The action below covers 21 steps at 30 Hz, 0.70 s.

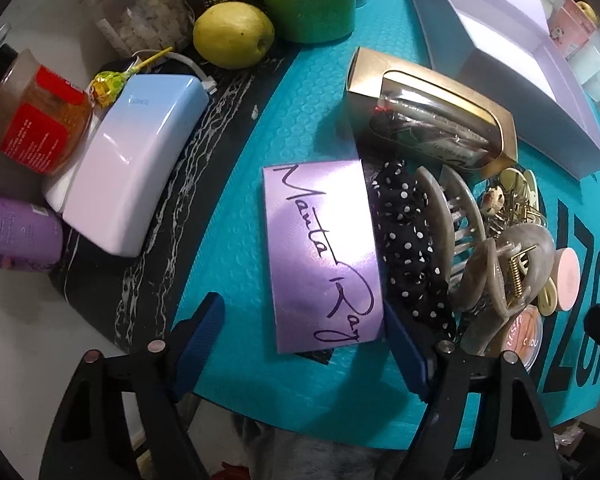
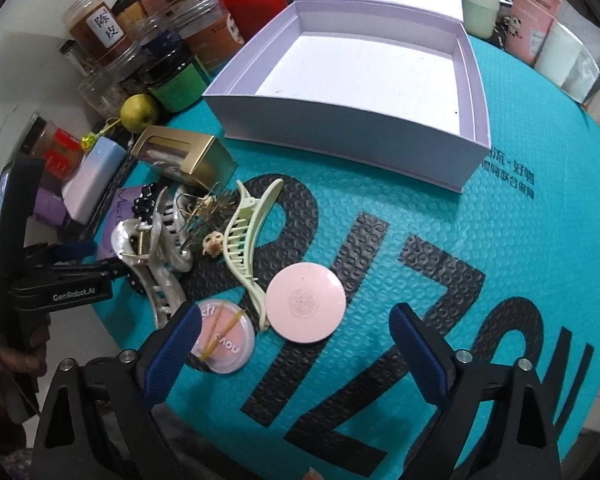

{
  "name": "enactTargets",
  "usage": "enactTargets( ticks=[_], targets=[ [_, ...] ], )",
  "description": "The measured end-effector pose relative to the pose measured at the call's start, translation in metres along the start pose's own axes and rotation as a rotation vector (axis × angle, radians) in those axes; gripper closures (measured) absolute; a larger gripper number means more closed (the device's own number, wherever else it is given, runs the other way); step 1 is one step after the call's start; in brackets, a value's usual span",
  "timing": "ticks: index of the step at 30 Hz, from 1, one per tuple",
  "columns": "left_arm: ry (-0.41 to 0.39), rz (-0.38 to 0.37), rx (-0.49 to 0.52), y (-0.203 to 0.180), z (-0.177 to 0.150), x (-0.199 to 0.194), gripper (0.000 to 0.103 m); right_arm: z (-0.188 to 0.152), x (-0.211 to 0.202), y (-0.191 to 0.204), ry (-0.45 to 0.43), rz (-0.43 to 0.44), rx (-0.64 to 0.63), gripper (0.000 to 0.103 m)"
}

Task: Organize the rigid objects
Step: 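Grasp the purple Manta Ray card with left tool while right tool grasps the pink compact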

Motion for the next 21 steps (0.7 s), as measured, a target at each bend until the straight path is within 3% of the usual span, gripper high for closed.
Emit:
enactTargets(
  ticks=[4, 9, 15, 21],
  targets=[
    [-0.017, -0.010, 0.046, -0.002, 0.012, -0.003, 0.036, -0.001, 0.007, -0.001, -0.004, -0.020, -0.011, 0.024],
    [-0.039, -0.037, 0.100, -0.011, 0.025, -0.003, 0.050, 0.002, 0.012, -0.004, -0.013, 0.015, 0.037, 0.034],
    [-0.046, -0.044, 0.091, -0.005, 0.034, -0.005, 0.052, 0.000, 0.016, -0.009, 0.001, -0.004, 0.057, 0.049],
    [-0.032, -0.042, 0.085, 0.016, 0.033, -0.006, 0.053, 0.000, 0.024, -0.008, 0.032, 0.003, 0.086, 0.050]
  ],
)
Point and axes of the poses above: each gripper's, at about its wrist camera, not at the fingertips, and x roughly the way its jaws point, y to its left, z to its top, the point moved 5 cm from there along x, roughly the way its jaws point, and after that the axes turned 6 degrees about -z, right-handed, at the moved point
